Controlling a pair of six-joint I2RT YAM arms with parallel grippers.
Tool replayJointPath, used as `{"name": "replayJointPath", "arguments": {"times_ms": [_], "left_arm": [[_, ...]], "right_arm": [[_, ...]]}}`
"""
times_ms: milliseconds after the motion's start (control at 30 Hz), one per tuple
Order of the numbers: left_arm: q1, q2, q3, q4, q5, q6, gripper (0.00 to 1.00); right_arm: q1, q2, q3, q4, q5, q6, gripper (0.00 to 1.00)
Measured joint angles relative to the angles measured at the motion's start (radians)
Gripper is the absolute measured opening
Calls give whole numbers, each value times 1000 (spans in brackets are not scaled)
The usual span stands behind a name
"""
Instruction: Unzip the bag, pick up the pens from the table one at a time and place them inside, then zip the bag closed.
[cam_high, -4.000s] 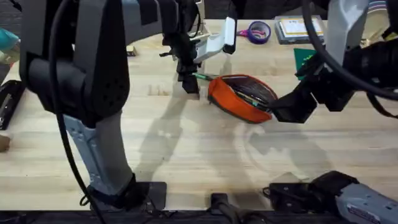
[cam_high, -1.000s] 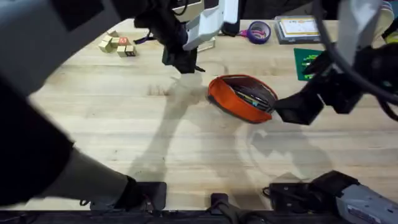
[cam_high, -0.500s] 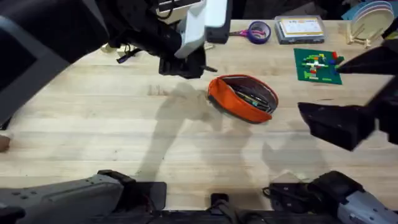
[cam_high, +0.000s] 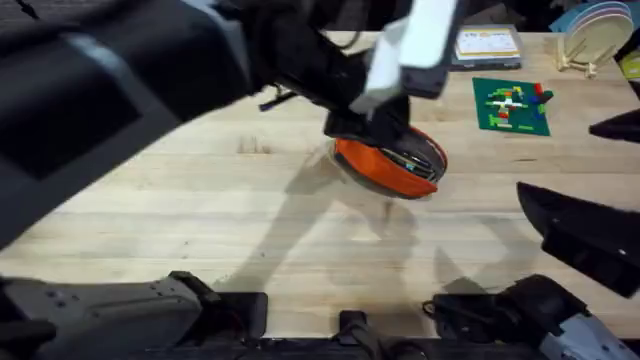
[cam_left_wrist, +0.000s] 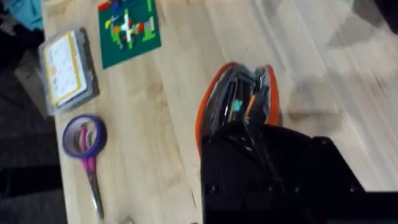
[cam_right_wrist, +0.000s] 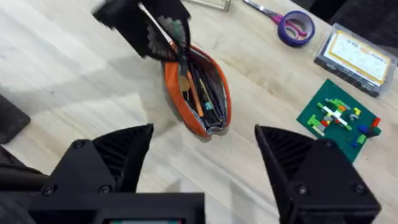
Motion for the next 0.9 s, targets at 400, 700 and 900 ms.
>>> {"name": "replayJointPath", "arguments": {"times_ms": [400, 700, 900], "left_arm": [[-108, 97, 0, 201, 4, -235, 43], [-121, 125, 0, 213, 8, -364, 44], [-120, 158, 0, 202, -6, -385, 44]], "right_arm": [[0, -47, 2, -6, 0, 13, 998], [0, -47, 2, -8, 0, 13, 998], [0, -47, 2, -8, 0, 13, 998]]}}
